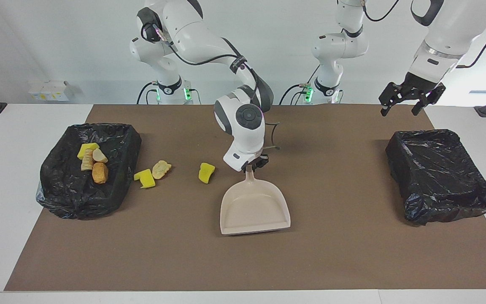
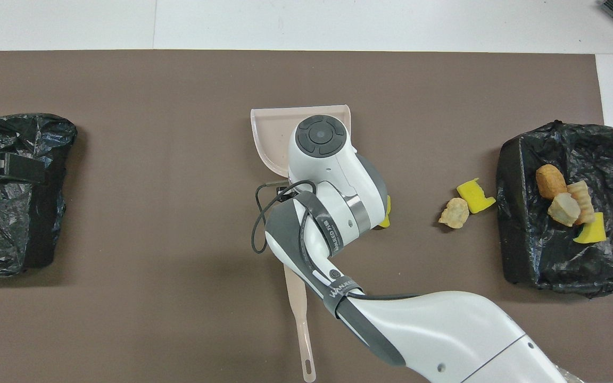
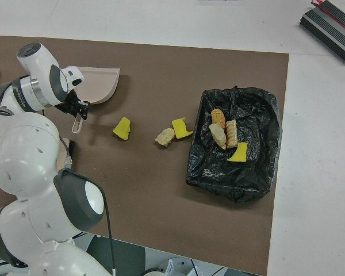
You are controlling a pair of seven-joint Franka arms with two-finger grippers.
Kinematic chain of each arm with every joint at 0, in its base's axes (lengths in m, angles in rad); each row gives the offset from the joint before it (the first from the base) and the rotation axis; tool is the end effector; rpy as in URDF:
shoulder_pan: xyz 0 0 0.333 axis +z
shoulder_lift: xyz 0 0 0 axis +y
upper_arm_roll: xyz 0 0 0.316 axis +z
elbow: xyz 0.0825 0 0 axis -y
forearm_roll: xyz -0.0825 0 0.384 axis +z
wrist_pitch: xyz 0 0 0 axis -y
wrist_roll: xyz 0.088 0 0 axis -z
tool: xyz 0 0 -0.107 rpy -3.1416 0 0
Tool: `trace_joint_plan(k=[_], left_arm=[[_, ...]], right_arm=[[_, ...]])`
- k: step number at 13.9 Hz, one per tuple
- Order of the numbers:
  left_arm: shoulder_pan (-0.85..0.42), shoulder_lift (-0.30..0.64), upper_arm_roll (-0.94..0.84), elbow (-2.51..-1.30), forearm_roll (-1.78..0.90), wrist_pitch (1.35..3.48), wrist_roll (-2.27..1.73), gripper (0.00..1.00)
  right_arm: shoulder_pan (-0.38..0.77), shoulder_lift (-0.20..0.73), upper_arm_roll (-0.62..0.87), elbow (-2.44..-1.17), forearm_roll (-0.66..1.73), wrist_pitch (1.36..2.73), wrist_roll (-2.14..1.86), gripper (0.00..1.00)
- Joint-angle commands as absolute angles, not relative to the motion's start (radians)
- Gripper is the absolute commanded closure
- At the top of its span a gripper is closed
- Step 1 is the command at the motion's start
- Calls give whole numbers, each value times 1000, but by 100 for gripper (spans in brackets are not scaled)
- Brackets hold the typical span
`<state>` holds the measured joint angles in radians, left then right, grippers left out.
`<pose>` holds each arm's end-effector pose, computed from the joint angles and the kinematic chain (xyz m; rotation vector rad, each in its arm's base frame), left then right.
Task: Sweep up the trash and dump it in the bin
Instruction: 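Set the dustpan down on the mat center with the right gripper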
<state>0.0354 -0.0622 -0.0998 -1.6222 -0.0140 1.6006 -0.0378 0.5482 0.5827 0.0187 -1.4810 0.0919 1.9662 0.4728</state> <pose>0.5368 -0.0379 0.6366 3.1308 -0.0413 0.0624 0.5862 0.3778 0.3277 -3.1012 -0.0806 0.2034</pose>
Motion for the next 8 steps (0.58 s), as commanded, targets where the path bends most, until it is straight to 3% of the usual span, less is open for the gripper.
trace_joint_plan(k=[1,8], left_arm=[[43,-74,-100,-1628,-28,1595,-32,0],[38,-72,-101,-1649,-28,1612,-29,0]], right_arm=[[535,588,21,-1471,104,1988,477,0],[531,520,18,-1485,89,1939,468,0]])
